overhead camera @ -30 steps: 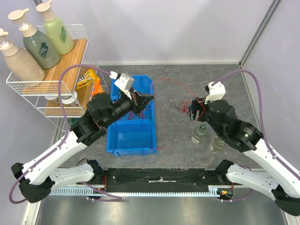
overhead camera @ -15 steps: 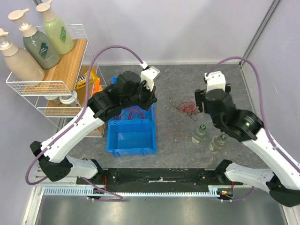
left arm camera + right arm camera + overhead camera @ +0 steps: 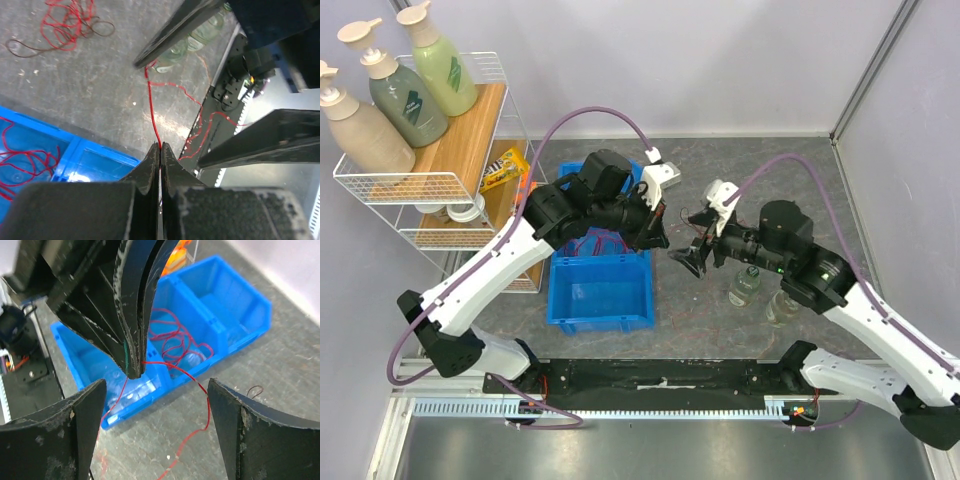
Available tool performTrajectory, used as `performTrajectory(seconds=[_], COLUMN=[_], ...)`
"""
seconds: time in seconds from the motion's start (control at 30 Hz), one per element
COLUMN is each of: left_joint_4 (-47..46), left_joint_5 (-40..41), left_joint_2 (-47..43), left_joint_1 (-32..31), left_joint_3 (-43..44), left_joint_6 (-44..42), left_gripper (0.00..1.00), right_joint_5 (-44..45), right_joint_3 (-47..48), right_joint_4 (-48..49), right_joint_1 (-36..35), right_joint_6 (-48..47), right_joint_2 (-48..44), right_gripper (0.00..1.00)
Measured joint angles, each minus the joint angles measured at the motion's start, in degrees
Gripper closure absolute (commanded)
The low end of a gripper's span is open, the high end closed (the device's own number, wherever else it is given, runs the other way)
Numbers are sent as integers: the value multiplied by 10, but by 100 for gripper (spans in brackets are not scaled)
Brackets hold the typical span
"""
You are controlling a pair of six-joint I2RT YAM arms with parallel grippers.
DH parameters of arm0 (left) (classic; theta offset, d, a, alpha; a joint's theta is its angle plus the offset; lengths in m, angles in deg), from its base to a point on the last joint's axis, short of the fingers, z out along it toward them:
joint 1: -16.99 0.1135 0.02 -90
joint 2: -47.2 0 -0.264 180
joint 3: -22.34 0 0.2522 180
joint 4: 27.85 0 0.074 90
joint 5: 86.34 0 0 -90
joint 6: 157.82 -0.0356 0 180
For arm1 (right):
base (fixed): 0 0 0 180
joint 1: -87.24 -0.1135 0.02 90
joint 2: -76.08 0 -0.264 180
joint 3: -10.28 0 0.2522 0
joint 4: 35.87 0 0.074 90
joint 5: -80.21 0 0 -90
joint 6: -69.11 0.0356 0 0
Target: Untangle the cables
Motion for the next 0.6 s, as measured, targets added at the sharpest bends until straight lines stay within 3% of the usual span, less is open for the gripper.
performTrajectory(seconds=[0.3, 0.6], left_joint_4=[9, -59], left_joint_5=[-53, -92], left_joint_2=[14, 20], left_joint_1=[6, 56], left_joint_3=[3, 4], left_joint_6=[3, 154], left_gripper=[98, 98], right_joint_5=[-42, 38], right_joint_3=[-79, -180], right_joint_4=[92, 216], right_joint_1=[-6, -37], right_joint_6=[-14, 54], right_joint_2=[-2, -30], right_gripper=[15, 20])
